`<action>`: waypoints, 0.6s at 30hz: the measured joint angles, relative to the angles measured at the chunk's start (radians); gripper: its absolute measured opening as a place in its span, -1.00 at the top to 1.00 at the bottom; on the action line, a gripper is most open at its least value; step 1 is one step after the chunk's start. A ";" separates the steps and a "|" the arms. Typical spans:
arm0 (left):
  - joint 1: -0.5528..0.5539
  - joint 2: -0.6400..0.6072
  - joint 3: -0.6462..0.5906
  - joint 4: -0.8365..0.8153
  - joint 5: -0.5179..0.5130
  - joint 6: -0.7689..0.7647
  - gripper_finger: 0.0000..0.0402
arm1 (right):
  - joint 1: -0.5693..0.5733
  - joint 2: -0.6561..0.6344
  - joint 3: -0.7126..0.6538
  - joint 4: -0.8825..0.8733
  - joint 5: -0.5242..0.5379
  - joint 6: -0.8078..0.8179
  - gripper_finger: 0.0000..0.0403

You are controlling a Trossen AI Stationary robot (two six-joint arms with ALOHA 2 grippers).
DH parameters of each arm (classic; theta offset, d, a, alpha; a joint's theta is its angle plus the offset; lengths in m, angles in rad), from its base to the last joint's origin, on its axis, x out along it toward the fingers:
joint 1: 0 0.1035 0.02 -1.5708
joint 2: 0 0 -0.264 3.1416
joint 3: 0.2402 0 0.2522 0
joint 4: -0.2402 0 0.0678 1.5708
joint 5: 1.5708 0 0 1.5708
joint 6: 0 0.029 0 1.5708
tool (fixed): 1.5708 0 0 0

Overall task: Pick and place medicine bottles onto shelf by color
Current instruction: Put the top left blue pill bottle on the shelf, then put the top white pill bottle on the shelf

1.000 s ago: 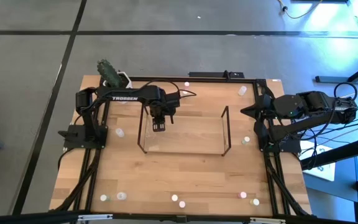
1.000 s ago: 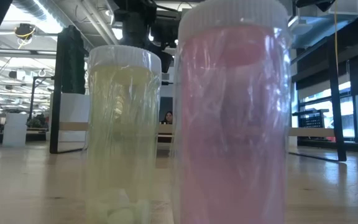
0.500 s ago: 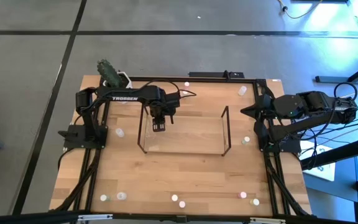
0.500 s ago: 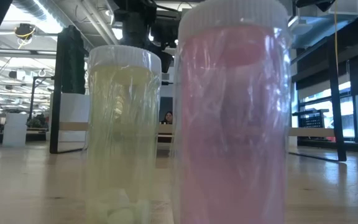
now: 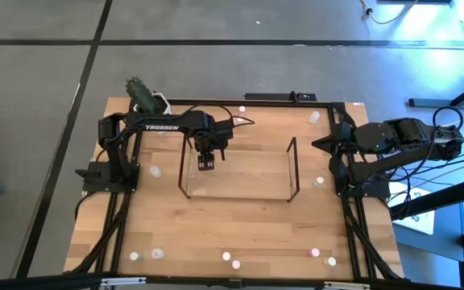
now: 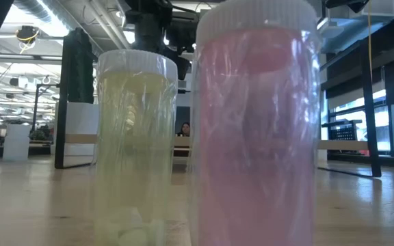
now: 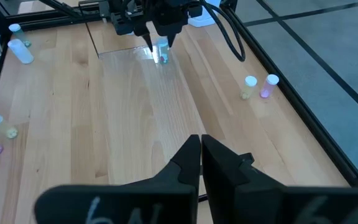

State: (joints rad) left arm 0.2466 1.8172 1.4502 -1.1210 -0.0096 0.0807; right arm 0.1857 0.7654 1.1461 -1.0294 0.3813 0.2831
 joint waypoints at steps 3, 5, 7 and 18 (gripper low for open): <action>0.000 0.000 0.000 0.000 0.000 0.000 -0.17 | 0.000 0.000 0.000 0.000 0.000 0.000 0.91; 0.000 0.000 0.000 0.001 -0.016 0.000 -0.23 | 0.000 0.000 0.000 0.000 0.000 0.000 0.91; 0.000 0.001 0.000 0.001 -0.038 0.000 -0.26 | 0.000 0.000 0.000 0.000 0.000 0.001 0.91; 0.000 -0.021 0.018 -0.023 -0.047 -0.021 -0.27 | 0.000 0.000 0.000 0.000 0.000 0.000 0.91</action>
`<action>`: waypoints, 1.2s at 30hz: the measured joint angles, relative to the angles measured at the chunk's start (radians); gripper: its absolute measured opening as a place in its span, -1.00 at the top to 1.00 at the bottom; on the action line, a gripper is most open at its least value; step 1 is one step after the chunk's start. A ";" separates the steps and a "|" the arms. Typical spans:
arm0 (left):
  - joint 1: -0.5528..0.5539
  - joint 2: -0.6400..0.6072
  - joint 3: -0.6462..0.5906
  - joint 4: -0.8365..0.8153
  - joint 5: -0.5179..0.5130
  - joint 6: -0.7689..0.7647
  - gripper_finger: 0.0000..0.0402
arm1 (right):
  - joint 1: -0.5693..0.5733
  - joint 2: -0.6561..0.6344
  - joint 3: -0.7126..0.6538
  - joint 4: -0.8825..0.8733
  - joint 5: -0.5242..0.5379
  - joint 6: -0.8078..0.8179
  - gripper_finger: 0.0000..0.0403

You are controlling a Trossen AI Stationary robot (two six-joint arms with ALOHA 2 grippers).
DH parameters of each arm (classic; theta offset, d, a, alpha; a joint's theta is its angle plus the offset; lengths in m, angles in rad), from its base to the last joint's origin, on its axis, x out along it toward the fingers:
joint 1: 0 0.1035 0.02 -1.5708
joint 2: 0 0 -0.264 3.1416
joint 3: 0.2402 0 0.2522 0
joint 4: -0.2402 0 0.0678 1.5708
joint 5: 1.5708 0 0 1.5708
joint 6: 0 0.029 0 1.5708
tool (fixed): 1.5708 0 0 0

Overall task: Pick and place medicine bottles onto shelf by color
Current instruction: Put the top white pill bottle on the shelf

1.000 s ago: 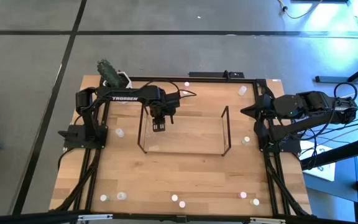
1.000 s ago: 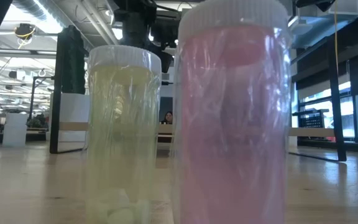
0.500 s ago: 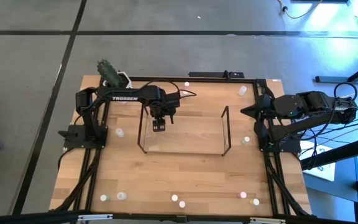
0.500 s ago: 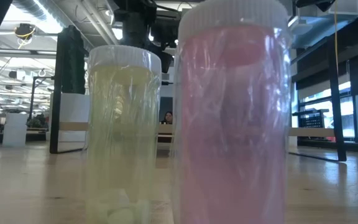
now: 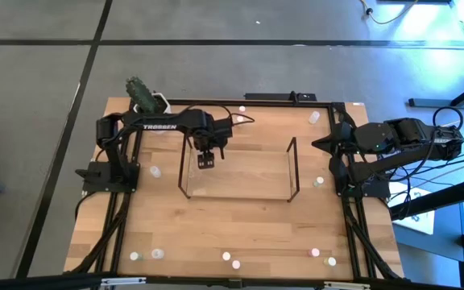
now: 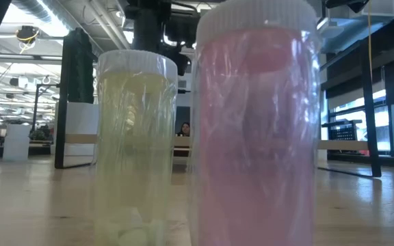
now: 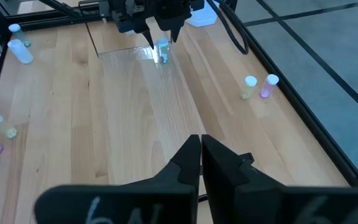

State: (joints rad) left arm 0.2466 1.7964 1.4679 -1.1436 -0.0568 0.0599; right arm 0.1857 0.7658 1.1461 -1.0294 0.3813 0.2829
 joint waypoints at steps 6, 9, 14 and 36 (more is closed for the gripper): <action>0.000 -0.004 0.067 -0.051 -0.007 0.000 -0.27 | 0.000 0.000 0.000 0.000 0.000 0.000 0.91; 0.000 -0.004 0.110 -0.082 -0.019 0.000 -0.27 | 0.000 0.000 0.000 0.000 0.000 0.001 0.91; -0.001 -0.012 0.211 -0.169 -0.059 -0.030 -0.27 | 0.000 0.000 0.000 0.000 0.000 0.001 0.91; -0.215 -0.365 0.273 -0.191 -0.249 -0.390 -0.27 | 0.000 0.000 0.000 0.000 0.000 0.001 0.91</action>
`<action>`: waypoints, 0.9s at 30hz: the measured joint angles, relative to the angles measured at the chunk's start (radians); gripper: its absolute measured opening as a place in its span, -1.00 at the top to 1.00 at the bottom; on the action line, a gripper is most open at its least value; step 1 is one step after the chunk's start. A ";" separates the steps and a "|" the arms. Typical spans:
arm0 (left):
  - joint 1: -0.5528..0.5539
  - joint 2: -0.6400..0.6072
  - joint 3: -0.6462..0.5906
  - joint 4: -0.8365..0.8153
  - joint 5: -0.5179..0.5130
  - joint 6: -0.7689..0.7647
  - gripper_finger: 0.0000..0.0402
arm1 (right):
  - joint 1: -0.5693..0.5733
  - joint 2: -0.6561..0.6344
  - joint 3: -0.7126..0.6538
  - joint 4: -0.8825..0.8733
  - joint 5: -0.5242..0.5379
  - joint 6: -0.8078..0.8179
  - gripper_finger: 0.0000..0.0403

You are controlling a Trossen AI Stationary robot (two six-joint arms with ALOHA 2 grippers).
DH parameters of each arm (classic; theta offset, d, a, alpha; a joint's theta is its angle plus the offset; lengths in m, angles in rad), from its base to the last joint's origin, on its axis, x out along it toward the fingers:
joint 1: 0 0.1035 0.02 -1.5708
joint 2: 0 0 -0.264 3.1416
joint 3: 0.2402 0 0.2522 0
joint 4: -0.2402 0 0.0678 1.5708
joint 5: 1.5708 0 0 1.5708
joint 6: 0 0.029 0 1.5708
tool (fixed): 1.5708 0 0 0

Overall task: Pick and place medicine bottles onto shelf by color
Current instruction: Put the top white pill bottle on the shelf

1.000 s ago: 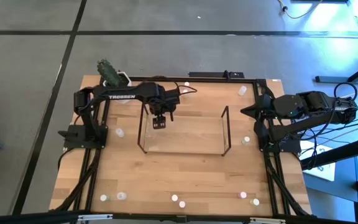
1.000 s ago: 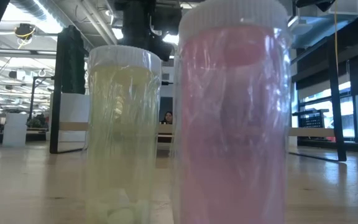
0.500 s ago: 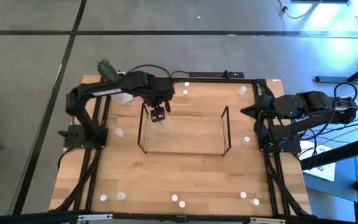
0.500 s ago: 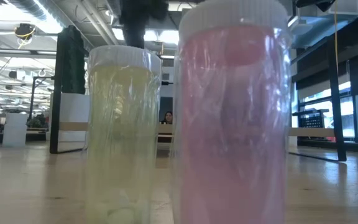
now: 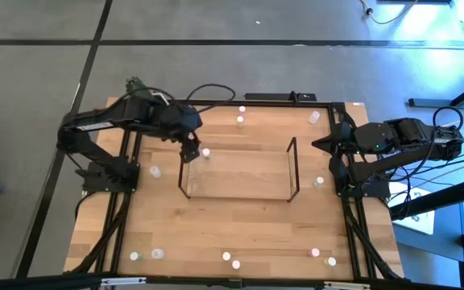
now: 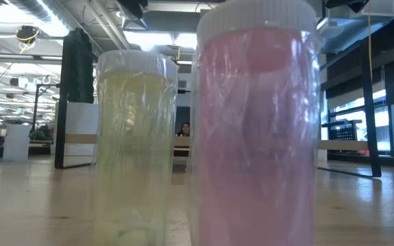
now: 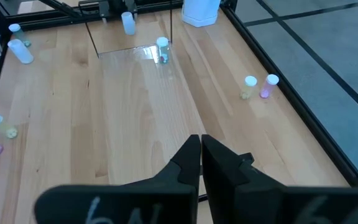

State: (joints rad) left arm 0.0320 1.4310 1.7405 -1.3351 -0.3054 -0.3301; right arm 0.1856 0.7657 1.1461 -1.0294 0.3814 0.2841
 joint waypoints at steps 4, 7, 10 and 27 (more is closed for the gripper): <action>-0.043 -0.007 0.000 0.001 0.000 -0.028 -0.27 | 0.000 0.000 0.000 0.000 0.000 -0.001 0.91; -0.068 -0.007 0.000 0.001 0.000 -0.028 -0.27 | 0.000 0.000 0.000 0.000 0.000 0.028 0.91; -0.080 -0.007 0.000 0.000 -0.018 -0.028 -0.27 | 0.000 0.000 0.000 0.000 0.000 0.060 0.91; 0.009 -0.007 0.000 0.008 -0.080 0.097 -0.27 | -0.017 0.046 0.000 0.114 0.344 0.199 0.97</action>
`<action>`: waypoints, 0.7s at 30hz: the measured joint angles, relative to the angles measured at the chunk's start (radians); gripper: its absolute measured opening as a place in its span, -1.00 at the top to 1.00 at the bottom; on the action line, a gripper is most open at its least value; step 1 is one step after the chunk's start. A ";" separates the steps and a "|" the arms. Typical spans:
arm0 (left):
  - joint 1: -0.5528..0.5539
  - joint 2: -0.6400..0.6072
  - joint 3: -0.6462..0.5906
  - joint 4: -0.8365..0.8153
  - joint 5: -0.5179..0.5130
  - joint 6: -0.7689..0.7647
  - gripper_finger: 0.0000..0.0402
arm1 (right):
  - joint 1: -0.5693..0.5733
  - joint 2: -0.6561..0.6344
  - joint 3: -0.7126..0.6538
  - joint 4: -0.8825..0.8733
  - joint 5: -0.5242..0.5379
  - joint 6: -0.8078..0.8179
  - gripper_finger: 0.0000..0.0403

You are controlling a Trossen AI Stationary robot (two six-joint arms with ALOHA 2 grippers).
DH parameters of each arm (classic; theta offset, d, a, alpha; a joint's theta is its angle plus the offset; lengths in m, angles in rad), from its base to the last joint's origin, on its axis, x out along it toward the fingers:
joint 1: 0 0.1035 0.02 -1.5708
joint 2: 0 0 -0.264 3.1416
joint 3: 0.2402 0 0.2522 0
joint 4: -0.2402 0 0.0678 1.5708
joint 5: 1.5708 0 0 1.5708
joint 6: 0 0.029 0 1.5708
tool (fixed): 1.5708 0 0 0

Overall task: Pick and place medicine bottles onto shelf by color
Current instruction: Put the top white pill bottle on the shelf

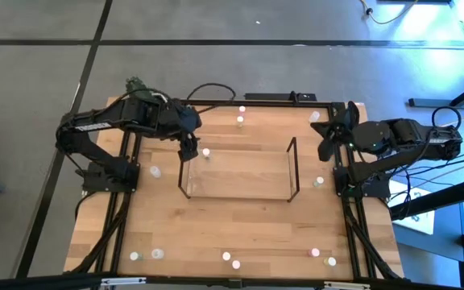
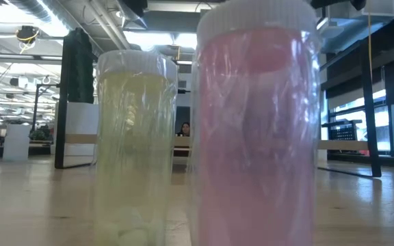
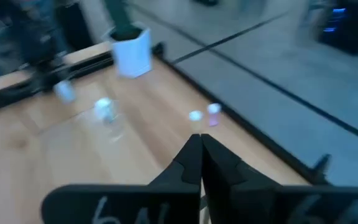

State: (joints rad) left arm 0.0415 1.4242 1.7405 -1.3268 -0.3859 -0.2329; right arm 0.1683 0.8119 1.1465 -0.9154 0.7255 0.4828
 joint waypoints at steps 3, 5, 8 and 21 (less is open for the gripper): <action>0.034 0.000 0.000 0.004 0.000 -0.001 -0.27 | -0.064 0.010 0.000 -0.001 0.027 0.115 0.97; 0.053 0.000 0.000 0.005 0.000 -0.009 -0.27 | -0.121 0.009 0.000 -0.003 0.014 0.158 0.98; 0.083 0.000 0.000 0.025 0.002 -0.020 -0.27 | -0.222 0.011 0.002 -0.015 -0.062 0.157 0.98; 0.154 0.000 0.000 0.111 0.002 -0.027 -0.27 | -0.564 0.180 0.215 -0.449 -0.343 0.113 0.93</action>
State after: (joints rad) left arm 0.1951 1.4246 1.7401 -1.2156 -0.3836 -0.2596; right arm -0.3955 0.9919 1.3615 -1.3641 0.3824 0.5962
